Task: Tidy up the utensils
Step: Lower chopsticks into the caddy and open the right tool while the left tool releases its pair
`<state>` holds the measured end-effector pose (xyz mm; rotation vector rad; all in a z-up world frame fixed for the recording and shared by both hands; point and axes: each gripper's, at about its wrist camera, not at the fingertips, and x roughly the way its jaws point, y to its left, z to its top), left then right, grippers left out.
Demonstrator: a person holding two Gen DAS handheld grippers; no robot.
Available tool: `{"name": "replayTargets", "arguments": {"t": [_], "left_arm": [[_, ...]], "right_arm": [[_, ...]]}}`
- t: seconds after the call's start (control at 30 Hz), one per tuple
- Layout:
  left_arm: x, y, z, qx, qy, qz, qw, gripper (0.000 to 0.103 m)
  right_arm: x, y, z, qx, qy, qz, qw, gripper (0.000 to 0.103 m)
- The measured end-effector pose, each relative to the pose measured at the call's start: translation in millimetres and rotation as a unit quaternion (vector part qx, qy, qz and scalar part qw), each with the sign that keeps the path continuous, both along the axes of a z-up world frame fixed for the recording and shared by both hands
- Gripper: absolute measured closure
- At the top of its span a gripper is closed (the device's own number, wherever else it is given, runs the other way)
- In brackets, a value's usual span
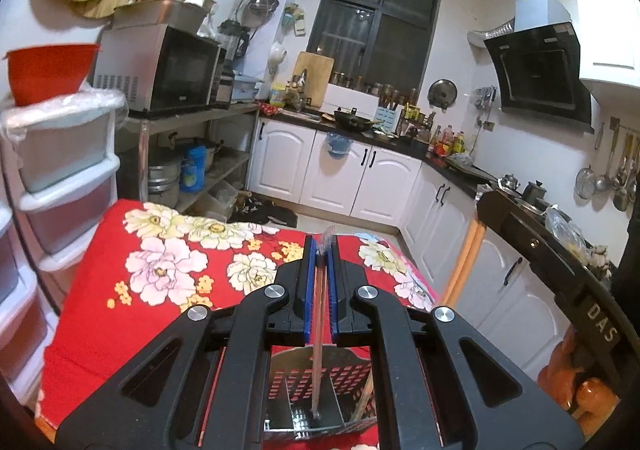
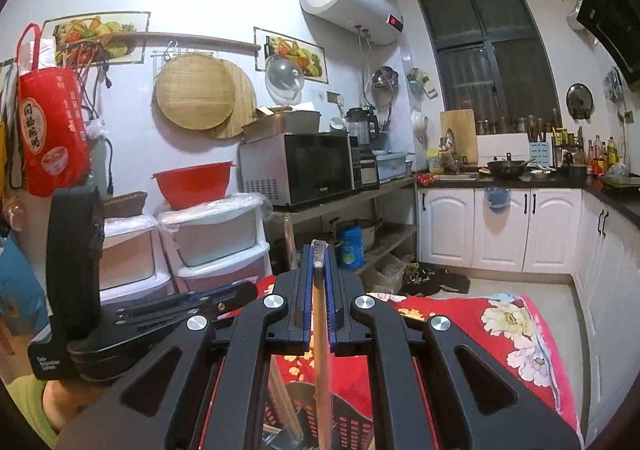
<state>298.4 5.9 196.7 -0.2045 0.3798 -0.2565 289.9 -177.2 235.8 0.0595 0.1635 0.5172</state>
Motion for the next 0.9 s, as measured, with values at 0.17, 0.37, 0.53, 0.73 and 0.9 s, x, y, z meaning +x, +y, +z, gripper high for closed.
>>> {"name": "replayTargets", "arguments": {"t": [0.17,0.37,0.53,0.73,0.9], "left_arm": [[6.1,7.4,-13.0,-0.012,0.008,0.002,0.9999,0.102],[7.2,9.9,-24.9,-0.014,0.009,0.006,0.9998,0.102],[7.0,9.4,-34.7,-0.012,0.011,0.004,0.9999,0.102],[9.6,13.2,-47.0,-0.017,0.015,0.010,0.9997,0.102],[7.9,13.8,-56.4,-0.024,0.008,0.010,0.9996,0.102]], "right_arm": [[16.7,2.8,-14.0,0.001,0.006,-0.007,1.000,0.097],[31.1,2.2,-38.6,0.007,0.021,-0.014,1.000,0.097],[37.2,-0.3,-58.5,0.011,0.026,-0.021,0.999,0.097],[45.7,-4.4,-81.6,0.011,0.042,-0.021,0.999,0.097],[49.1,-6.7,-94.7,0.008,0.051,-0.027,0.998,0.097]]}}
